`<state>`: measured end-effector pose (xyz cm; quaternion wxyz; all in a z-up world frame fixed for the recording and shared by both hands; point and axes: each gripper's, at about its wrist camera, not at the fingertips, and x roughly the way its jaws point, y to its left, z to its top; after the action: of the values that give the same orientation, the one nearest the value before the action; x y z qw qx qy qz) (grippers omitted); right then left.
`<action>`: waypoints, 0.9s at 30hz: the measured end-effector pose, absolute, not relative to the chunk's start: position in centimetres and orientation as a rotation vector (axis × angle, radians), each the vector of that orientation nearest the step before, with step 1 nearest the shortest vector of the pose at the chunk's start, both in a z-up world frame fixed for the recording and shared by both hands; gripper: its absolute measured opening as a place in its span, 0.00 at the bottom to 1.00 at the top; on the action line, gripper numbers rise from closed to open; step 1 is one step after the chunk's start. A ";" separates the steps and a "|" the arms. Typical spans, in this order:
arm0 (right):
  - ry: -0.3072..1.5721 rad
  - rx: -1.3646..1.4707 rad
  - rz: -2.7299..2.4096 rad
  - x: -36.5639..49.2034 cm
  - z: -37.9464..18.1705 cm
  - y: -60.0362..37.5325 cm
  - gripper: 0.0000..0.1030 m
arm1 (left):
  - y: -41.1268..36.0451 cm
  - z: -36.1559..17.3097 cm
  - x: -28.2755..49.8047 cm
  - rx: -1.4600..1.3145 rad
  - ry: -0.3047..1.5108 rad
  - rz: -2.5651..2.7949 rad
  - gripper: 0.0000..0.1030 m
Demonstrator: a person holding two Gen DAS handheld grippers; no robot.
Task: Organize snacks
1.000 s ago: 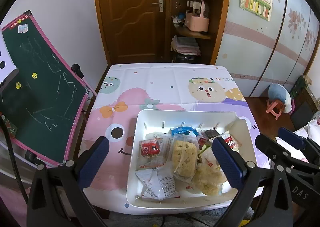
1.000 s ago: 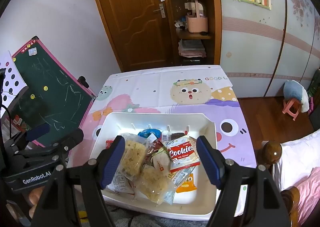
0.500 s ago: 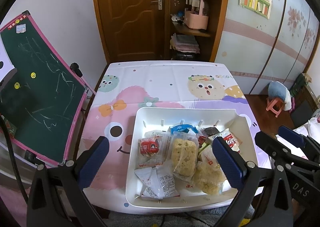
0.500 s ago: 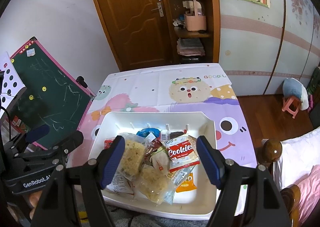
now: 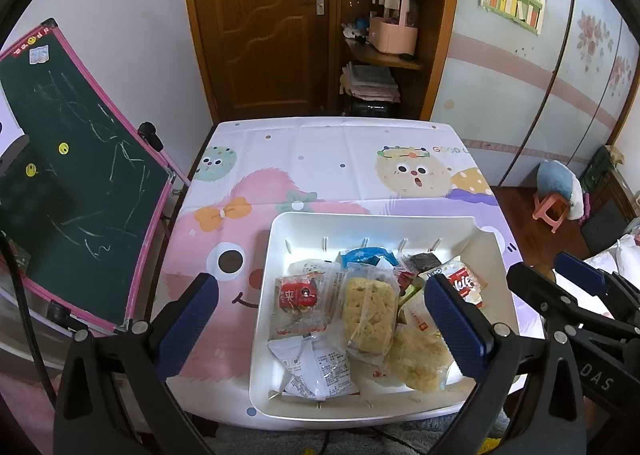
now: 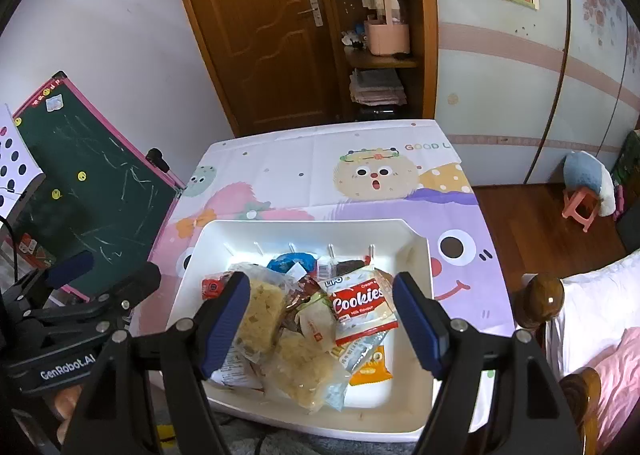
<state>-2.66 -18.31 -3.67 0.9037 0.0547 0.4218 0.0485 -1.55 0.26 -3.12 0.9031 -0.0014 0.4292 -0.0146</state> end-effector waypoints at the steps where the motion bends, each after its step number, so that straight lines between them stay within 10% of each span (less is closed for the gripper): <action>1: 0.873 0.113 0.100 -2.6 -3.7 -18.2 0.72 | 0.2 -3.1 -1.5 -0.003 0.887 -0.031 1.00; 27: 0.906 0.108 0.084 -1.9 -4.5 -18.4 0.72 | 0.2 -4.1 -1.0 0.006 0.919 -0.036 1.00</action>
<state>-1.89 -18.36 -4.46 0.8968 0.0519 0.4375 0.0405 -1.01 0.21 -4.07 0.8960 0.0027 0.4436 -0.0174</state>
